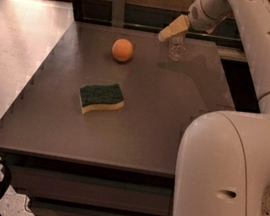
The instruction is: Pick water bottle
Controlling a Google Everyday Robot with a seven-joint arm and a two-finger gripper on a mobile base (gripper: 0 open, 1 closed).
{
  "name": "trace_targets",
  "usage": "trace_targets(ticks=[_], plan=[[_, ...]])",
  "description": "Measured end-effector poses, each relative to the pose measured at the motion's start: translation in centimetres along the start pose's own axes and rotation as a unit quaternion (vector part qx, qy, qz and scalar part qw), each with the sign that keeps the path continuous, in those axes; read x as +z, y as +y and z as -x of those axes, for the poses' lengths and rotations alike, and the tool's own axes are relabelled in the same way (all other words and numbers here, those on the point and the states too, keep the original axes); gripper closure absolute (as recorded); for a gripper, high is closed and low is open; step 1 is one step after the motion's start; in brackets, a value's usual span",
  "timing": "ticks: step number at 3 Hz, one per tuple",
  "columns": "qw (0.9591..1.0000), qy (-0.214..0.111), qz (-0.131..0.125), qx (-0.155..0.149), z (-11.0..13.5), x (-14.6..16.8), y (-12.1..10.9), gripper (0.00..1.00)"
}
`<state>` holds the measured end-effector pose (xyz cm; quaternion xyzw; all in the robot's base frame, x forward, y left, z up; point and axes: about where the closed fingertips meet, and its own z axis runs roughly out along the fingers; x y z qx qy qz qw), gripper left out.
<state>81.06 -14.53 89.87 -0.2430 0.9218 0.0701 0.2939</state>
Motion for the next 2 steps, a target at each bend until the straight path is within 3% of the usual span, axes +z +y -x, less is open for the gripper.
trace_targets(ticks=[1,2], plan=[[0.9992,-0.004,-0.040,-0.004,-0.3,1.0,-1.3,0.00],[0.9986,0.008,-0.053,-0.003,-2.2,3.3,-1.4,0.00]])
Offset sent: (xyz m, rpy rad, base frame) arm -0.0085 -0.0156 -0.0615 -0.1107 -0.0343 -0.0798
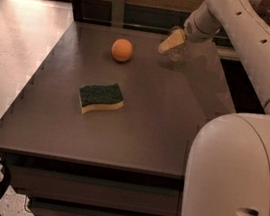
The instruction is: Pick water bottle
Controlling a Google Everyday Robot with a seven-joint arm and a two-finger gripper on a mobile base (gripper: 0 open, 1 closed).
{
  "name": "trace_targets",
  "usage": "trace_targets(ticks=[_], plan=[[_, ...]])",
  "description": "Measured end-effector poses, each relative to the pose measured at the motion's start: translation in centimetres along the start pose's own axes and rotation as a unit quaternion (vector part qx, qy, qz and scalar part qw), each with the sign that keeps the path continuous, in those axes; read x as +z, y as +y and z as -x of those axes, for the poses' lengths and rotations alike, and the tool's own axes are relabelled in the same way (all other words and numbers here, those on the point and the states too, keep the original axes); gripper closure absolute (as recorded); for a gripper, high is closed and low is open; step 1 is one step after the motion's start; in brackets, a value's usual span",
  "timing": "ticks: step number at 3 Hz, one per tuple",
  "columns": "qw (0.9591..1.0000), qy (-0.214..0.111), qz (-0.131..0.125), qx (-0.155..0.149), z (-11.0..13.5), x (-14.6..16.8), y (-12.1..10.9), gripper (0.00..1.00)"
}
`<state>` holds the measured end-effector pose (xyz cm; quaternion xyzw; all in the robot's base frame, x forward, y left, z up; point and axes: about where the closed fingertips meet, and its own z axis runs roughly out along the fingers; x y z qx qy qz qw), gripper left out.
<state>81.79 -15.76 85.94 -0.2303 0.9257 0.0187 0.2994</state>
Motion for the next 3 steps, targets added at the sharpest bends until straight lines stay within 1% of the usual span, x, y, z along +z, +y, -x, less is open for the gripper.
trace_targets(ticks=[1,2,3], plan=[[1.0000,0.005,0.001,0.001,-0.8,1.1,0.3,0.00],[0.9998,-0.003,0.020,-0.002,-0.7,1.9,1.0,0.13],[0.9997,-0.002,0.022,-0.003,-0.7,2.3,1.2,0.44]])
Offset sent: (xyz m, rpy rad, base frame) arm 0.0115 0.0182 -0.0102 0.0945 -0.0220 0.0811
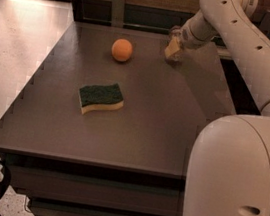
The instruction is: Pick water bottle
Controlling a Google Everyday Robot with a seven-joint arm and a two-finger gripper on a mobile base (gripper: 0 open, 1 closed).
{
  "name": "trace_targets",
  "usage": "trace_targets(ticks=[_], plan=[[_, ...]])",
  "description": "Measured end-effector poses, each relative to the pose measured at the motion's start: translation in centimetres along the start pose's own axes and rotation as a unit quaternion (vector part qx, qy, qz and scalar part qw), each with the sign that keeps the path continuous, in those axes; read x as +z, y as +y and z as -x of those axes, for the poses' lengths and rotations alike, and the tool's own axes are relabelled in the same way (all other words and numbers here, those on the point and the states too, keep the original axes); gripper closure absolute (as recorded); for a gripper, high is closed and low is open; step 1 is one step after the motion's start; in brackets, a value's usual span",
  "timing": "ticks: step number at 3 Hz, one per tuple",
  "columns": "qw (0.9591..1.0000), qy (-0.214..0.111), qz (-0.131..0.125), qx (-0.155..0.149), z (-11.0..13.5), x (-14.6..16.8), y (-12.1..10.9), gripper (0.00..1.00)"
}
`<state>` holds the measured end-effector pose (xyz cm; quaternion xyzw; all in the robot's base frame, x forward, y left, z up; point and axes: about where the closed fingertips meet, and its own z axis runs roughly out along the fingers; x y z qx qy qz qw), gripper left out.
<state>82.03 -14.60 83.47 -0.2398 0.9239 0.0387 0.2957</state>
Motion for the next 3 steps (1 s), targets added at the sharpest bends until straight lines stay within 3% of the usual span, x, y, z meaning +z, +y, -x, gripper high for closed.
trace_targets(ticks=[2,3], plan=[[1.0000,0.004,0.003,-0.001,-0.19,0.66,0.29,0.90],[1.0000,0.005,0.005,-0.003,-0.21,0.86,0.40,1.00]])
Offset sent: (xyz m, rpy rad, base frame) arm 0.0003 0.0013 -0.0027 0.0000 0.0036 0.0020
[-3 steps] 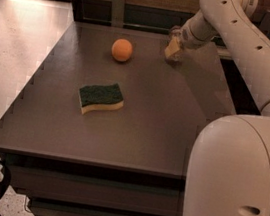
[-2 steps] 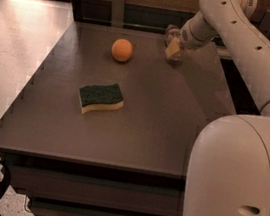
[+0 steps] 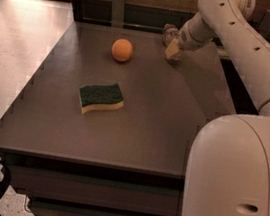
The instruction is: Pick water bottle
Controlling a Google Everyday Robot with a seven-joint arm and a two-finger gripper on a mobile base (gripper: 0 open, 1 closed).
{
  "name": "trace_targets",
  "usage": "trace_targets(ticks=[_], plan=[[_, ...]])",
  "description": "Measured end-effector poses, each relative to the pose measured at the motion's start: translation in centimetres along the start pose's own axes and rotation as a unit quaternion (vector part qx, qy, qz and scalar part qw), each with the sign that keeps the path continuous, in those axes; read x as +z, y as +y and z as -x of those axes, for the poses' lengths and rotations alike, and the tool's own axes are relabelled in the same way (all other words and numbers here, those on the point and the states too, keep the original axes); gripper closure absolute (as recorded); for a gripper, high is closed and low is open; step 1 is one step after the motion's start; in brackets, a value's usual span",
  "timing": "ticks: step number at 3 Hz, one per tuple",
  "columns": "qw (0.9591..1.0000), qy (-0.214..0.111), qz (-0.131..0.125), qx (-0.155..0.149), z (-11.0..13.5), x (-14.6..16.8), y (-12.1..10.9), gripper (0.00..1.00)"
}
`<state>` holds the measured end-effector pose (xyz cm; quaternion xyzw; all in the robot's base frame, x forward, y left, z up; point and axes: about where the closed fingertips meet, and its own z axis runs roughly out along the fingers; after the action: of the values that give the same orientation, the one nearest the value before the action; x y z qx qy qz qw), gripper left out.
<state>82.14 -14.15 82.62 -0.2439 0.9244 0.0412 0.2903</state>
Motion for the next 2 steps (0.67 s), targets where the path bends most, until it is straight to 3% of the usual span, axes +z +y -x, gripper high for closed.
trace_targets(ticks=[1,2], plan=[[1.0000,-0.005,0.002,-0.006,0.3,-0.4,-0.1,1.00],[0.9988,-0.048,-0.003,-0.012,0.9,-5.4,-2.7,1.00]])
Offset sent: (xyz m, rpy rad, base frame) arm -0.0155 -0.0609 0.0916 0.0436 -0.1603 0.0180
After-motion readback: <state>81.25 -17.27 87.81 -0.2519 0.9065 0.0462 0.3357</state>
